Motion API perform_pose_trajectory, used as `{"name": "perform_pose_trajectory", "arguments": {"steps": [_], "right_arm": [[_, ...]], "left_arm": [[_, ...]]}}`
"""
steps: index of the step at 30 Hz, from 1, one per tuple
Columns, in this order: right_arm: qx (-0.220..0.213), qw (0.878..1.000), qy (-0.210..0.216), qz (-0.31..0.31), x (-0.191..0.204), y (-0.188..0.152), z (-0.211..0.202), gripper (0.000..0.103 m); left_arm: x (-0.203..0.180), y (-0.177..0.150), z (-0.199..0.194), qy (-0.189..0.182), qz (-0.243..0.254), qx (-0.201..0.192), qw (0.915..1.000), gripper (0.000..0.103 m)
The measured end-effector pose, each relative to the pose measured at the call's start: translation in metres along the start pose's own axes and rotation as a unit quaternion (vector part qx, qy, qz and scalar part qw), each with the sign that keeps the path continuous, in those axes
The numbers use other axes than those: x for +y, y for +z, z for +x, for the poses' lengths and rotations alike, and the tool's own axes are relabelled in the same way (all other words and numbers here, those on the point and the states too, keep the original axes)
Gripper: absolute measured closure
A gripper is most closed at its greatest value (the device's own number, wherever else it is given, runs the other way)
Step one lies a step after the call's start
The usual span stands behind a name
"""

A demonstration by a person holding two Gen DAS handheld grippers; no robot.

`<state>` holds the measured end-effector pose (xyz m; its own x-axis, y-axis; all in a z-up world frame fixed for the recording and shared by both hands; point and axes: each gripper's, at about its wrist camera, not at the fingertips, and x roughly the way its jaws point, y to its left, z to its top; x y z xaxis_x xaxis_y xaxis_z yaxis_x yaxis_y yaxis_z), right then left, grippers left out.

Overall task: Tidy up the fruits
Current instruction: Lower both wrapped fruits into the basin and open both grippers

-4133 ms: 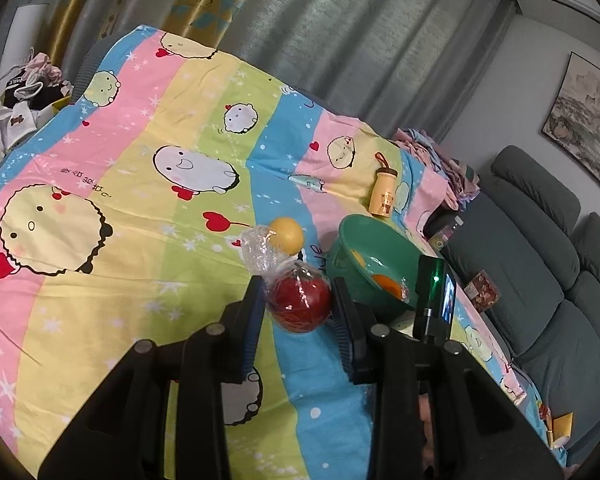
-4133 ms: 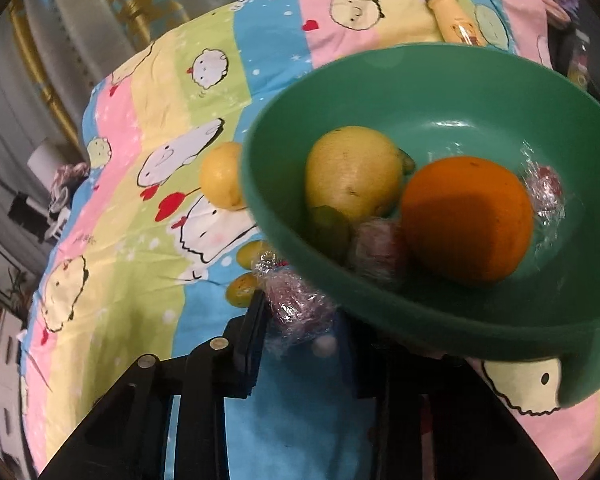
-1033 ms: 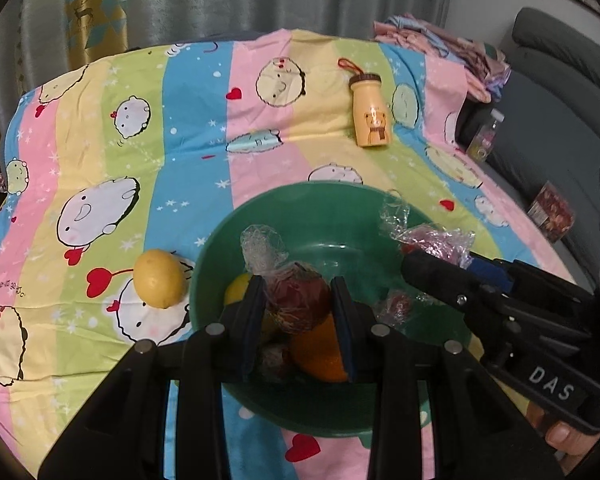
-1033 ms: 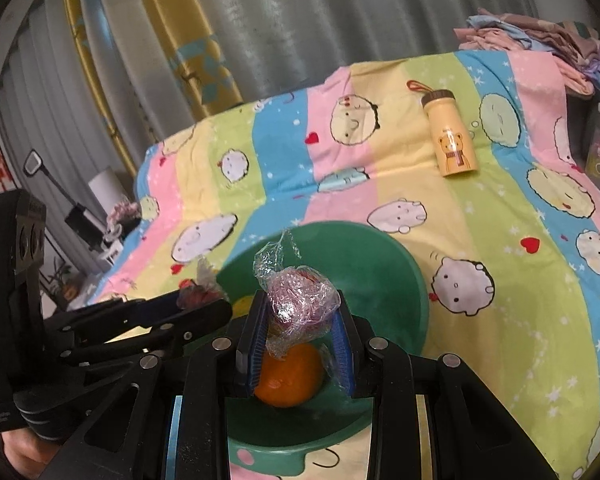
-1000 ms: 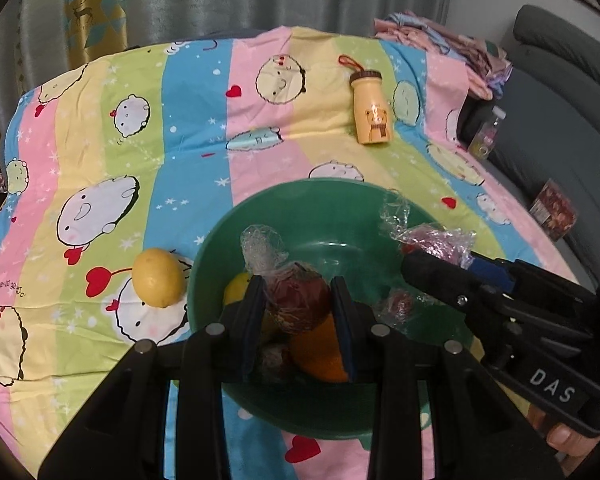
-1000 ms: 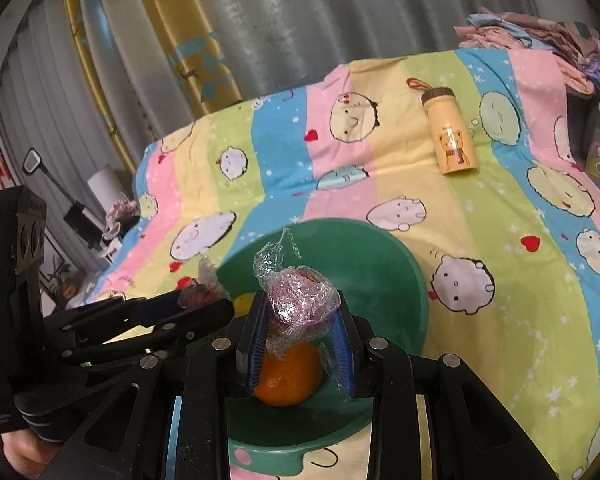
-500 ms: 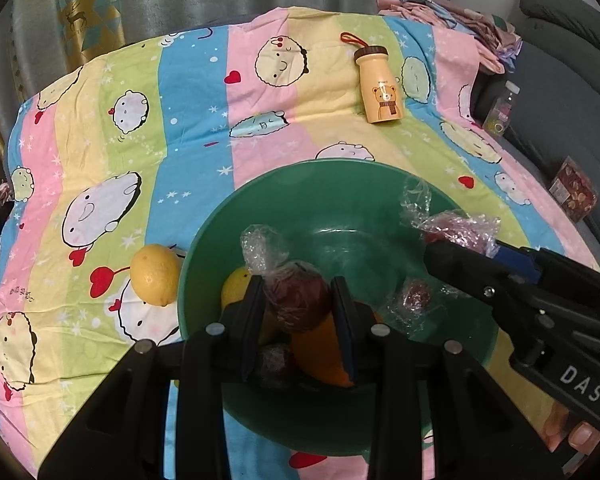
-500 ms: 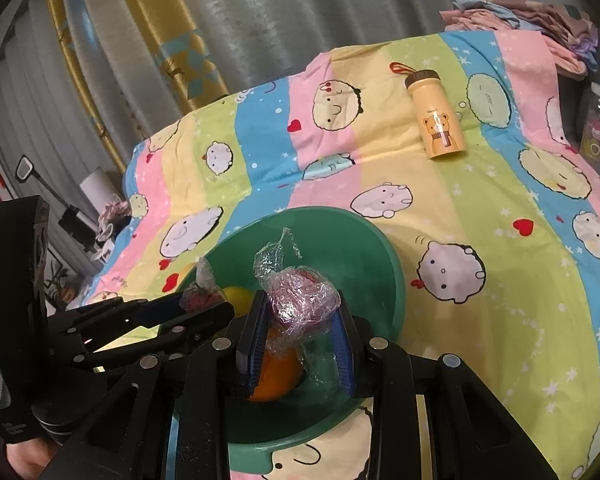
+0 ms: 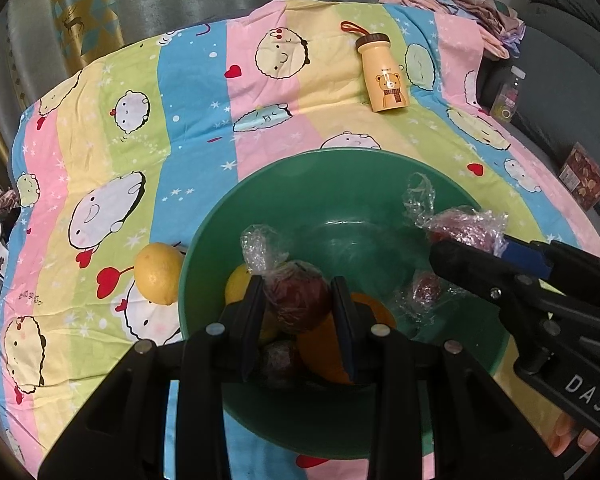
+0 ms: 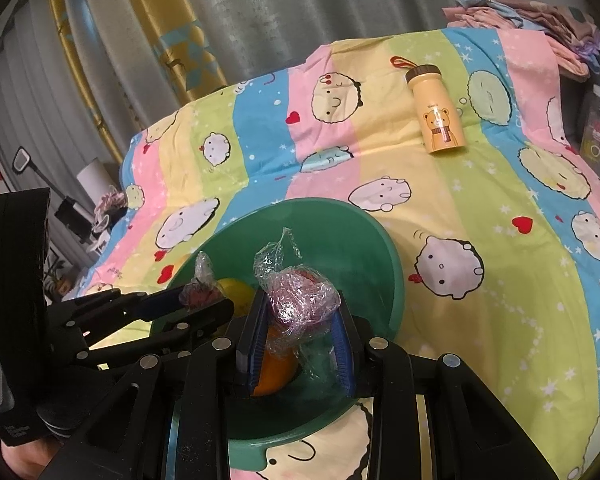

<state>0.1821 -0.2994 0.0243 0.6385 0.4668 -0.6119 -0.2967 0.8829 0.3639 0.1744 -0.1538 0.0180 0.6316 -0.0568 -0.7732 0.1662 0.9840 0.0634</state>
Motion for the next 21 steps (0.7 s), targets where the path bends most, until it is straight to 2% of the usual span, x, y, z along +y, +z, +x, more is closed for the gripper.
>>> {"name": "perform_pose_trajectory", "arguments": {"steps": [21], "right_arm": [[0.024,0.999,-0.019,-0.019,0.0061,-0.0062,0.0076,0.071]], "left_arm": [[-0.0030,-0.0029,0.0075,0.016,0.016,0.022,0.9995,0.068]]}}
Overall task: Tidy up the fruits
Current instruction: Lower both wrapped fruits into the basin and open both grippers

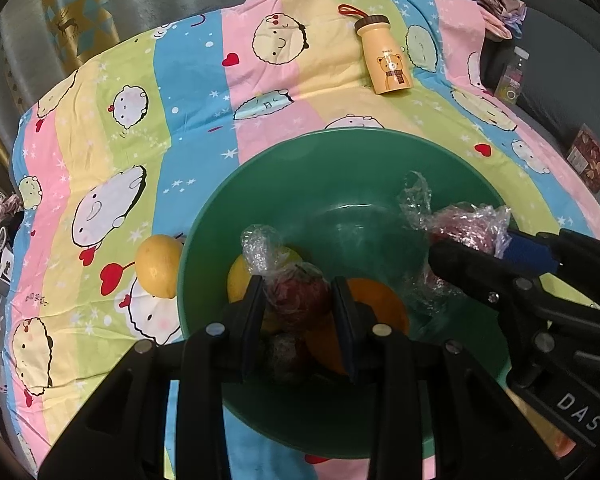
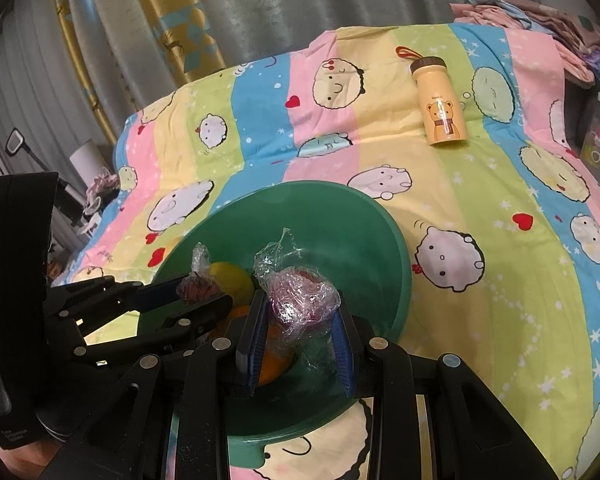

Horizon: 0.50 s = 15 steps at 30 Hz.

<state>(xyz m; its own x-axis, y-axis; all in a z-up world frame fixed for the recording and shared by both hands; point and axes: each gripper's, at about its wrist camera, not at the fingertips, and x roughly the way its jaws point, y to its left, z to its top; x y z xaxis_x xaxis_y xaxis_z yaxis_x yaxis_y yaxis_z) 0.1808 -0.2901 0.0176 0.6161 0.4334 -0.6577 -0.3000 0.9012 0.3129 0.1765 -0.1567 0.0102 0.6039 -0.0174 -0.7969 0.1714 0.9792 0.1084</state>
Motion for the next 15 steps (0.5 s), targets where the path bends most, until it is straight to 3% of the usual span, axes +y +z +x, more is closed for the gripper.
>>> {"name": "perform_pose_trajectory", "arguments": {"steps": [15], "right_arm": [[-0.005,1.000,-0.015,0.007,0.0000,0.0034,-0.0053,0.070]], "left_arm": [[0.0001,0.0019,-0.0085,0.011,0.004,-0.011,0.9999,0.069]]}}
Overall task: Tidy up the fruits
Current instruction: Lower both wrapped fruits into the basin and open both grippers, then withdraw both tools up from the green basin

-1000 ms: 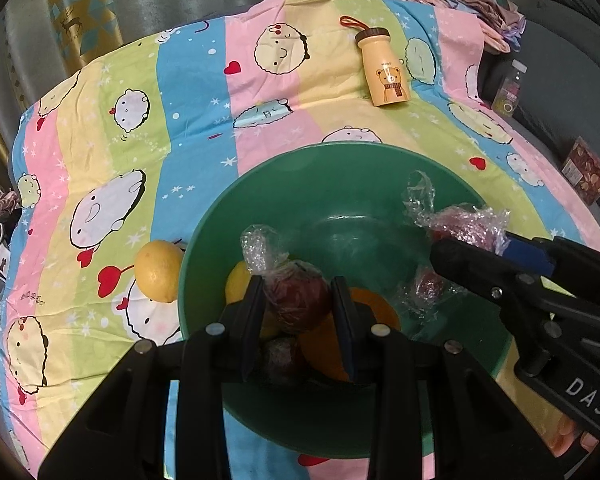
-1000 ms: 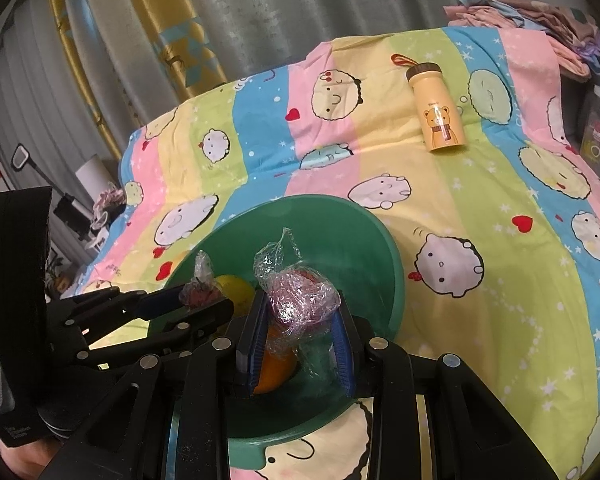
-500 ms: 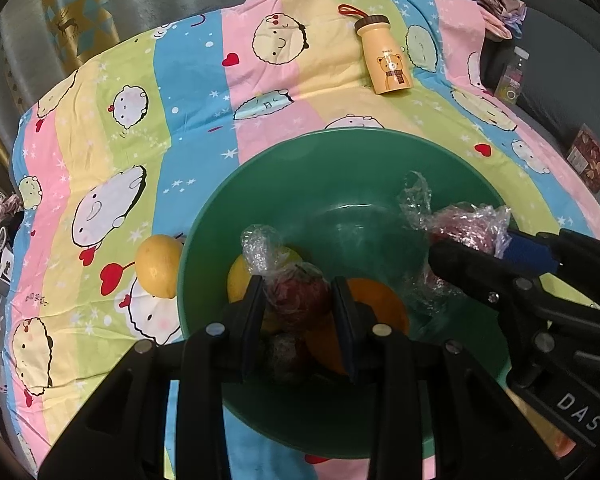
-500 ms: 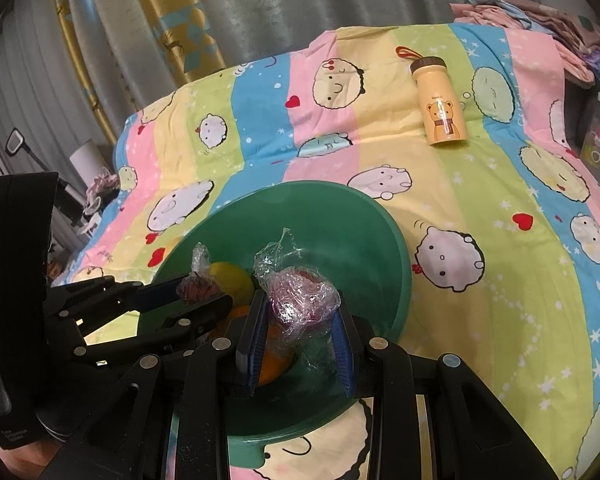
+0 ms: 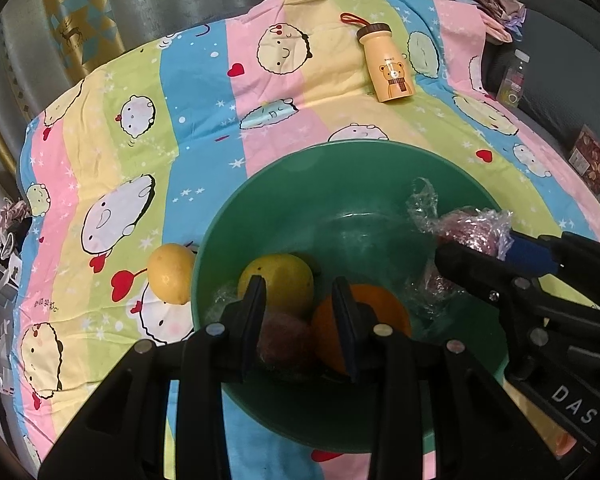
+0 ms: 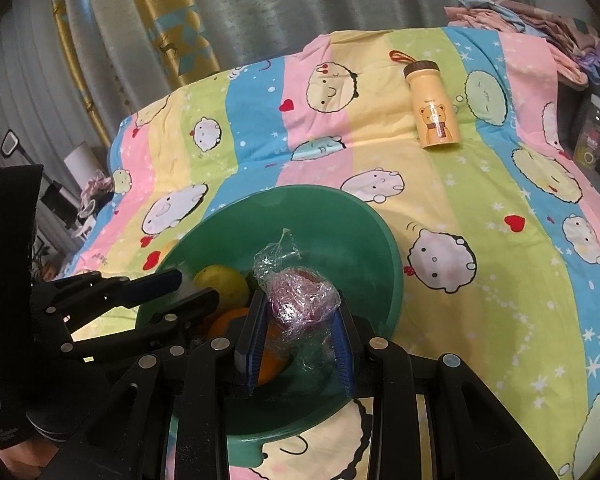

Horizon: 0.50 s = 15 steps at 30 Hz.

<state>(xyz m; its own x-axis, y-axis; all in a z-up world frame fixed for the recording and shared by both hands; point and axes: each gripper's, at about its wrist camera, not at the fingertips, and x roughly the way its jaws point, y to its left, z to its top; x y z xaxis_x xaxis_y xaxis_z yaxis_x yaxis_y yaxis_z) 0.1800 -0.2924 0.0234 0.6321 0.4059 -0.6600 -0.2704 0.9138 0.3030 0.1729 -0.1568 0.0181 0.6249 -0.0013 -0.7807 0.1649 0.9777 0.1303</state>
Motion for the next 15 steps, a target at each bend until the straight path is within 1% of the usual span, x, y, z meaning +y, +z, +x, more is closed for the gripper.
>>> {"name": "perform_pose_trajectory", "arguments": {"steps": [1,3,6,8,11,13,14,15], "right_arm": [[-0.002,1.000,-0.002,0.003,-0.001,0.000,-0.001,0.068],[-0.007,1.000,-0.003,0.009,-0.003,0.002,-0.003,0.058],[-0.017,1.000,-0.003,0.019,-0.007,0.004,-0.008,0.050],[-0.022,0.999,-0.003,0.023,-0.009,0.005,-0.010,0.050],[-0.028,0.999,-0.004,0.028,-0.012,0.005,-0.013,0.049],[-0.032,0.999,-0.005,0.029,-0.012,0.006,-0.015,0.049],[-0.034,0.999,-0.005,0.031,-0.013,0.006,-0.016,0.049],[-0.036,0.999,-0.005,0.031,-0.014,0.007,-0.018,0.048]], "left_arm": [[0.000,0.000,0.000,0.001,-0.001,0.000,1.0000,0.068],[0.000,0.000,-0.001,0.000,-0.002,-0.002,1.0000,0.065],[0.001,0.000,-0.002,0.001,-0.003,-0.005,1.0000,0.062],[0.002,0.001,-0.004,0.000,-0.007,-0.007,1.0000,0.060],[0.001,0.002,-0.007,0.001,-0.008,-0.012,0.9999,0.052],[0.001,0.002,-0.011,0.002,-0.010,-0.017,0.9998,0.044],[0.000,0.003,-0.013,0.001,-0.012,-0.020,0.9997,0.042],[0.001,0.003,-0.015,0.002,-0.013,-0.022,0.9997,0.037]]}}
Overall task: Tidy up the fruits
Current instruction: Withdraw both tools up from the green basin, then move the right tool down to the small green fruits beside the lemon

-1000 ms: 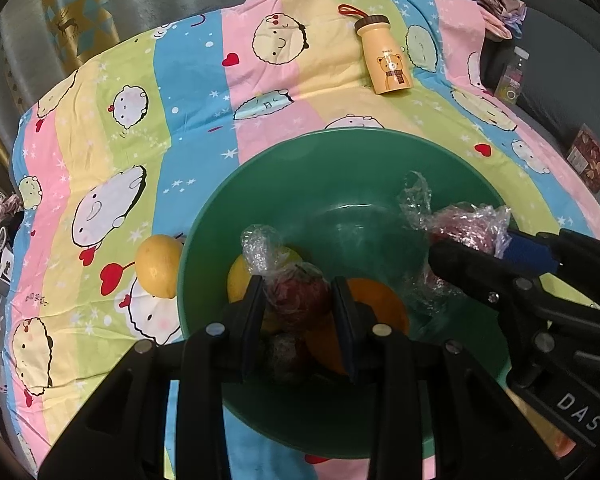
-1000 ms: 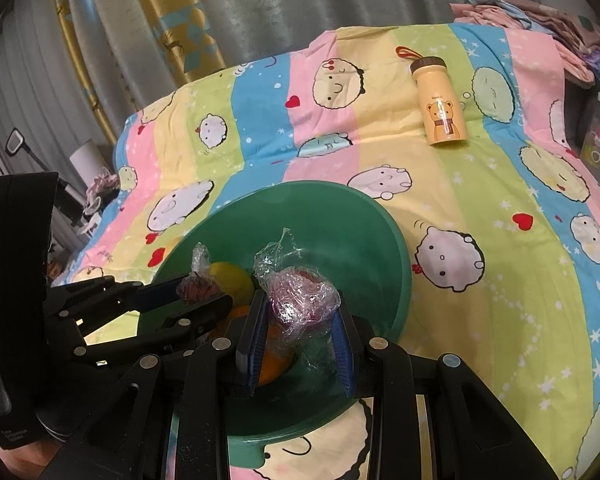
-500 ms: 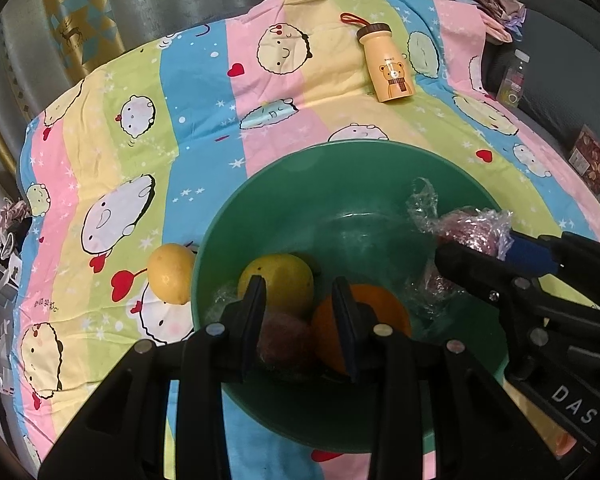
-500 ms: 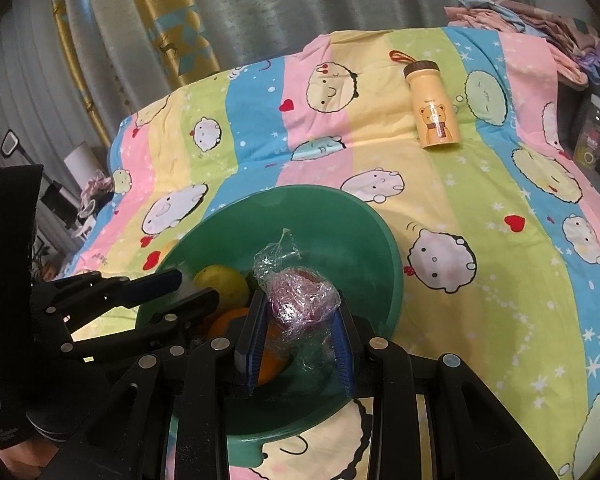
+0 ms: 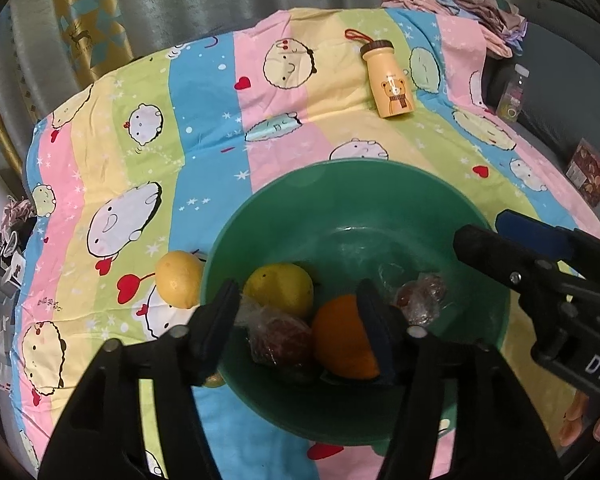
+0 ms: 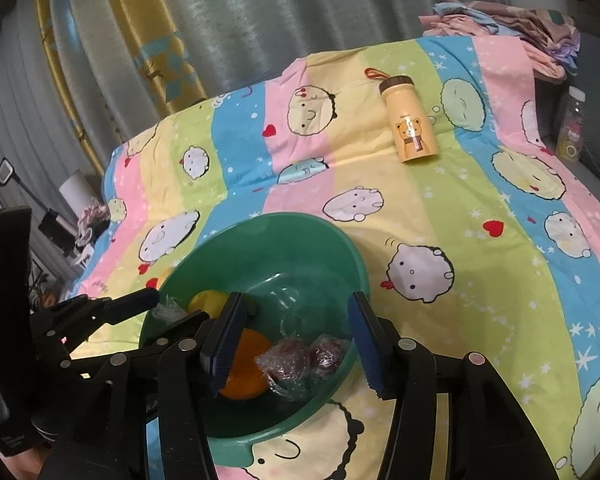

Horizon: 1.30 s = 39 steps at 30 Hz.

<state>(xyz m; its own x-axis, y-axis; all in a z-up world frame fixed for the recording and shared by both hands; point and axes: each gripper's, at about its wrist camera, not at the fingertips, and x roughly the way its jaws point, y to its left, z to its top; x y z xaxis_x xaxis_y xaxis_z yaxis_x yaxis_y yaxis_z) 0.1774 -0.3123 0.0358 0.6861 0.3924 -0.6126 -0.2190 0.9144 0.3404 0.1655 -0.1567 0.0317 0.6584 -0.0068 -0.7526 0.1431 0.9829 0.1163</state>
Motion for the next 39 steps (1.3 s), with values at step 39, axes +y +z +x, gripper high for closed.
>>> {"name": "perform_pose_trajectory", "arguments": {"steps": [39], "right_arm": [[-0.098,0.990,0.080,-0.064,0.072,-0.032,-0.062,0.017]], "left_arm": [[0.163,-0.107,-0.056,-0.039,-0.223,-0.039,0.9732,0.000]]}}
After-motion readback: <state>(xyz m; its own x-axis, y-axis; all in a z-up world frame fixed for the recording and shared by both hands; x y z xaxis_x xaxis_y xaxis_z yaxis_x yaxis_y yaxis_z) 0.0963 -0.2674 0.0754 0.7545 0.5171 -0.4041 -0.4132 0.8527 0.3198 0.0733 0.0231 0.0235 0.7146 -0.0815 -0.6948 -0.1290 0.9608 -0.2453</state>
